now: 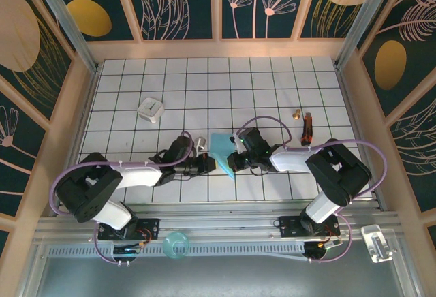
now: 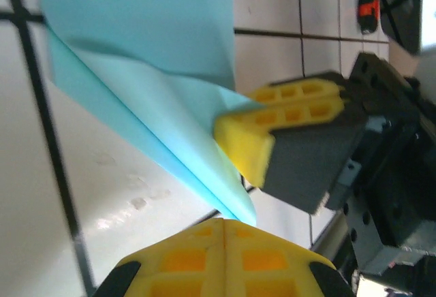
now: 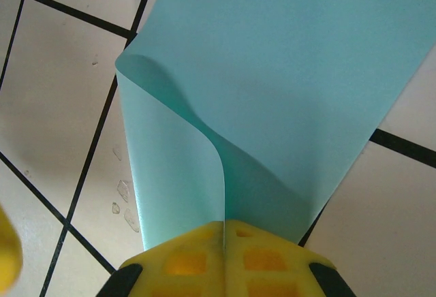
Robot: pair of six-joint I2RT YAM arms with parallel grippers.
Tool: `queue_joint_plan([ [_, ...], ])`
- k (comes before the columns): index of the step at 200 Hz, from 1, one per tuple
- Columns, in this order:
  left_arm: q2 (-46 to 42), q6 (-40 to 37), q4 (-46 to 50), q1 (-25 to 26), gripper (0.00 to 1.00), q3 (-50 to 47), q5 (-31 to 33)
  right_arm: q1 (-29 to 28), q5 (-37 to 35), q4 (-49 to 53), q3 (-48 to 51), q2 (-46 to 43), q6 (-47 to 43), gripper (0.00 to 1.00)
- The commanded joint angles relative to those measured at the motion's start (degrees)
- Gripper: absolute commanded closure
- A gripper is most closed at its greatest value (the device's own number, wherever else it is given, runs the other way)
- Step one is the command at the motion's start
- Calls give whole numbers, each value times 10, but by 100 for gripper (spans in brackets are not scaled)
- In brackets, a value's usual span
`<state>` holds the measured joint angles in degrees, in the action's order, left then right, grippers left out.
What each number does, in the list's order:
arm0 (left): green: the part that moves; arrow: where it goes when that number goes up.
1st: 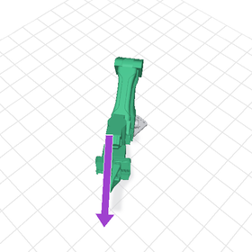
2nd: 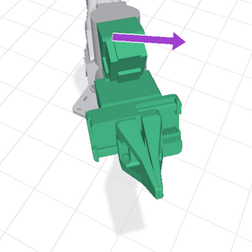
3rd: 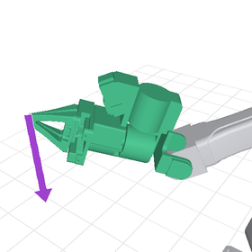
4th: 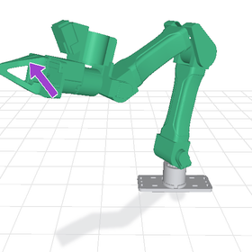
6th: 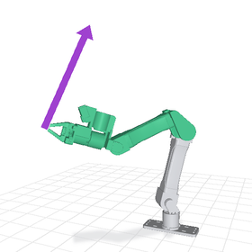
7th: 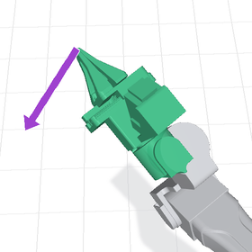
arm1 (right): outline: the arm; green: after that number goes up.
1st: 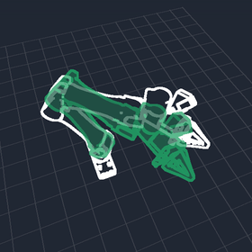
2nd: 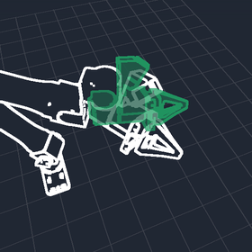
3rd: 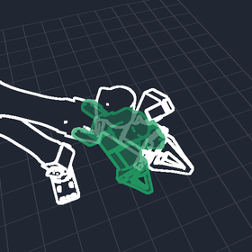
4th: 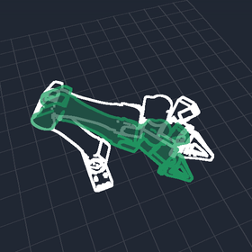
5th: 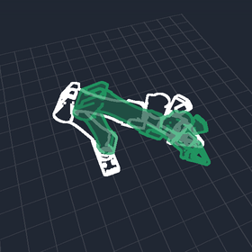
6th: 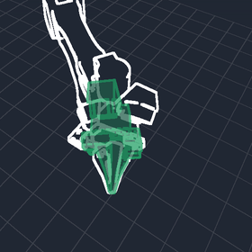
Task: Fold a paper plane with a square sheet of paper (pick it up from the middle)
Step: Third fold the triangle at the center of the table.
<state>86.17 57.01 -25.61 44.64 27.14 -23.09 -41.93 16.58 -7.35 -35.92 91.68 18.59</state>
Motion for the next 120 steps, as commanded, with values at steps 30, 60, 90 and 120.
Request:
queue_joint_plan([
  [30, 44, 59, -162, 49, 100, -17, 14, 4, -21, 56, 15, 29, 15, 100],
  [60, 79, 67, -188, 63, 100, -10, 7, 4, -22, 57, 18, 29, 21, 100],
  [90, 96, 65, -194, 72, 100, -3, 11, 5, -15, 56, 17, 34, 25, 100],
  [120, 109, 49, -183, 76, 100, 3, 21, 4, -4, 51, 16, 39, 30, 100],
])
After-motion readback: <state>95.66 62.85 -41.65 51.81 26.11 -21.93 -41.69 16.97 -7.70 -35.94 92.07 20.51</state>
